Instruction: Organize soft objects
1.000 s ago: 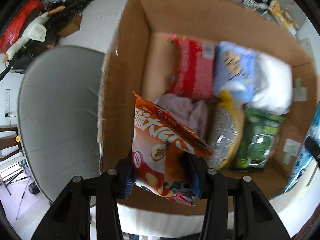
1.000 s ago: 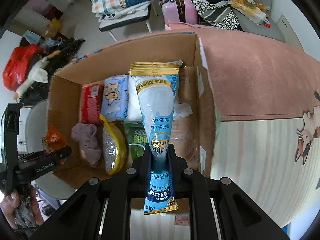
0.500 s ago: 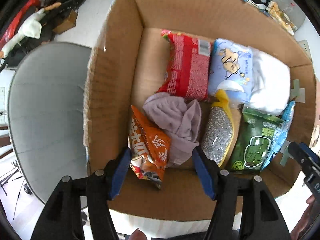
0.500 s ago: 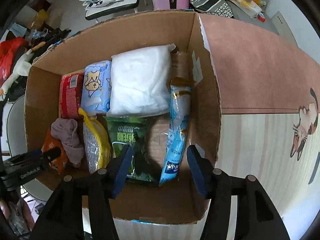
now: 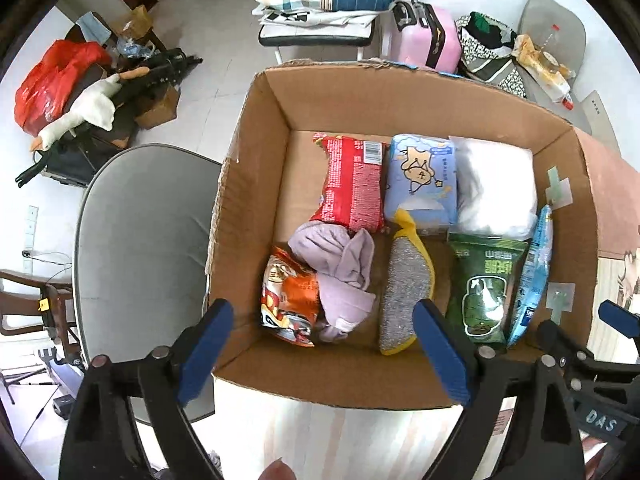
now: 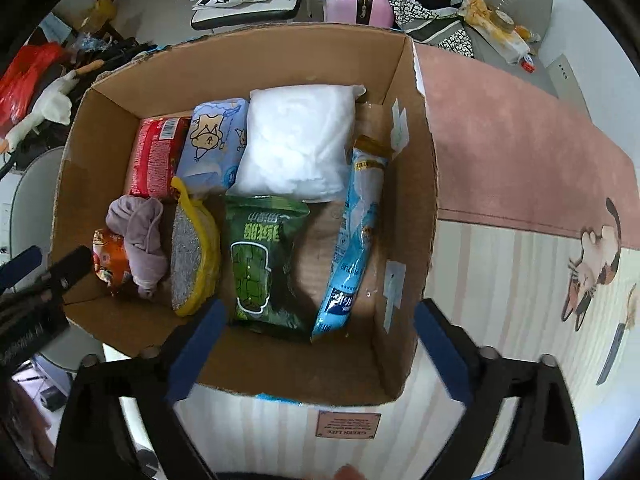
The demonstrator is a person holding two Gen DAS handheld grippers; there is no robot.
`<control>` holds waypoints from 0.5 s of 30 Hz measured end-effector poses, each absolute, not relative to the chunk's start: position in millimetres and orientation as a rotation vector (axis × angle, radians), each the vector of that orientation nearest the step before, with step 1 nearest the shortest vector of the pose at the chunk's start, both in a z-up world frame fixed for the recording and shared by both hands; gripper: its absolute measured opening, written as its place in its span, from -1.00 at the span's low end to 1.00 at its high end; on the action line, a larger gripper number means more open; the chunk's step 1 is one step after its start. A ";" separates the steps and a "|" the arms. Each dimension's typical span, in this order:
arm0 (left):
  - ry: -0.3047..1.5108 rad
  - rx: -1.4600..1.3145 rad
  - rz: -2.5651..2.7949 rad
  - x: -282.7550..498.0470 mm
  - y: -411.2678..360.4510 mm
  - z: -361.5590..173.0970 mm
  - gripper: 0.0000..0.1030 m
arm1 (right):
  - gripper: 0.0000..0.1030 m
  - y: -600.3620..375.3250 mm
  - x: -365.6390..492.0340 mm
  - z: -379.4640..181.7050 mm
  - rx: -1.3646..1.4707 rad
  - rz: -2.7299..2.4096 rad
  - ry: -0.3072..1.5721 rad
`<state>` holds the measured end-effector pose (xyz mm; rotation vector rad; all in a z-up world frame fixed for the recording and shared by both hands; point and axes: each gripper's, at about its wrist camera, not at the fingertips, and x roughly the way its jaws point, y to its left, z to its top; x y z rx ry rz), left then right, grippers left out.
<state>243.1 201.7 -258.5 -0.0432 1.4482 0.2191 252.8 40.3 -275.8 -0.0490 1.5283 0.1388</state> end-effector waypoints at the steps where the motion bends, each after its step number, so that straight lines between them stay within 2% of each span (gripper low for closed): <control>1: 1.443 -0.040 0.214 240.1 200.8 -258.7 0.80 | 1.00 39.7 252.2 -274.1 -0.050 0.135 1.523; 5: 1.430 -0.051 0.210 239.6 196.4 -260.2 0.81 | 1.00 36.5 249.2 -268.0 -0.063 0.111 1.498; 15: 1.341 -0.099 0.198 215.0 188.2 -201.0 0.81 | 1.00 19.8 225.5 -210.5 -0.021 0.114 1.406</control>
